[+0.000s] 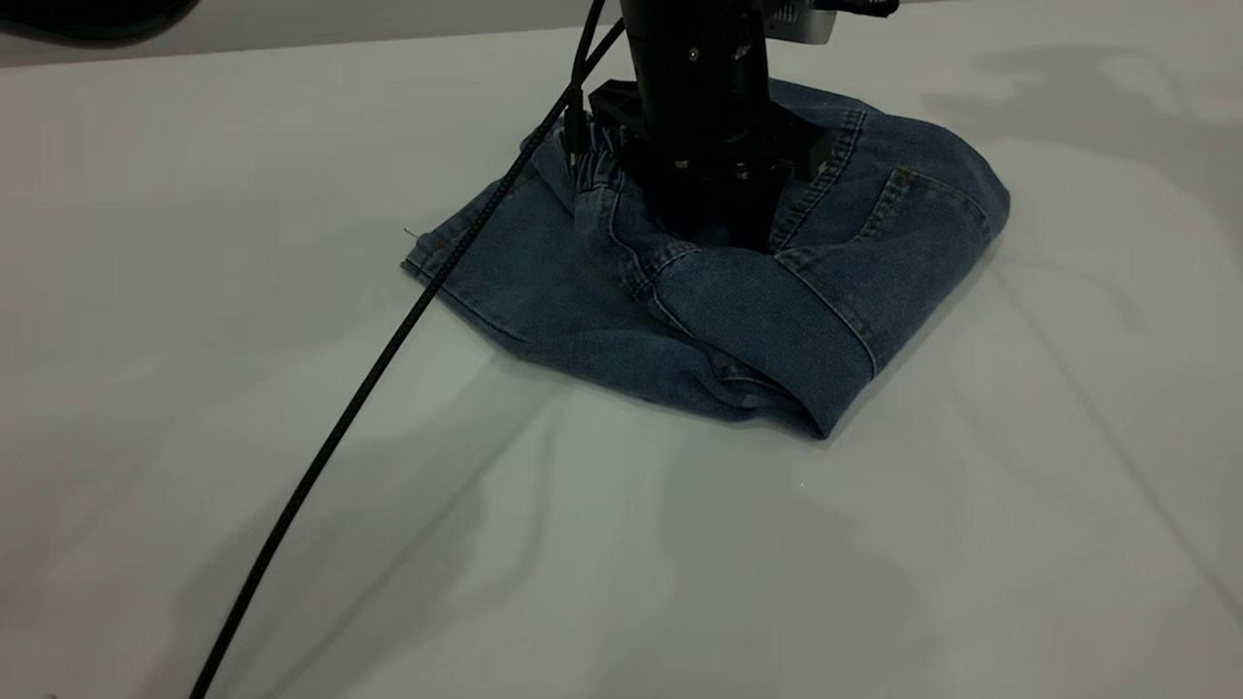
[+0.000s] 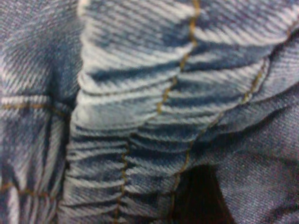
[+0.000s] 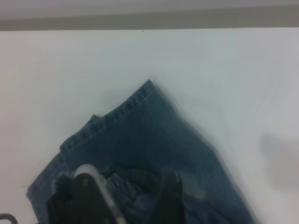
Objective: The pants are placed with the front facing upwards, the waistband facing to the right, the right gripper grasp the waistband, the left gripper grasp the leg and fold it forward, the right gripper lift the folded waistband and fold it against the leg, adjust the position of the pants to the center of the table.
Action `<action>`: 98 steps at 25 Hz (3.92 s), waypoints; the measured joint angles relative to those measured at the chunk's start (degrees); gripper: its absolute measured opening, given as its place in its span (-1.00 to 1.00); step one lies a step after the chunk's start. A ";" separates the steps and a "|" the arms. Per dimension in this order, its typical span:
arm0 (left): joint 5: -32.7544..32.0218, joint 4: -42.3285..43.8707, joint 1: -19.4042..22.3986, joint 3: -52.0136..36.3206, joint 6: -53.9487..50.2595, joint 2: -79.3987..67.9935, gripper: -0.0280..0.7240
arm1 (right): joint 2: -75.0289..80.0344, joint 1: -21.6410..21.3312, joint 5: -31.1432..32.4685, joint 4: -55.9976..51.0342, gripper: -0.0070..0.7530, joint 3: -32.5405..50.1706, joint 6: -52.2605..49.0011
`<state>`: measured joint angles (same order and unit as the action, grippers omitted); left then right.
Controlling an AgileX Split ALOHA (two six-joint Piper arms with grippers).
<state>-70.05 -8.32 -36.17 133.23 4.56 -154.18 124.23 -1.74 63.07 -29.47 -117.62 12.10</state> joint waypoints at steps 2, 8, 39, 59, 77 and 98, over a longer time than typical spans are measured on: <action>0.06 -0.06 0.00 0.00 -1.65 0.00 0.18 | 0.00 0.00 0.00 0.00 0.55 0.00 0.00; 0.17 -1.69 0.00 0.00 -9.11 0.06 0.18 | 0.00 0.00 0.66 0.00 0.55 0.00 0.00; 0.09 -17.92 0.00 0.00 -36.72 0.06 0.18 | 0.00 0.00 1.96 -0.43 0.55 0.00 0.01; -0.13 -18.70 4.16 14.90 -3.65 0.06 0.18 | -0.37 0.00 3.23 0.14 0.55 -0.90 0.97; -0.15 0.32 10.40 20.13 10.81 13.27 0.18 | -6.44 0.00 7.06 -3.23 0.55 -12.59 1.37; -0.09 20.24 10.34 20.08 0.44 41.79 0.18 | -35.48 0.07 7.00 -3.69 0.55 -9.67 0.40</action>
<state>-70.14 11.92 -25.83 153.31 5.00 -112.39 88.74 -1.67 70.07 -33.16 -127.29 12.50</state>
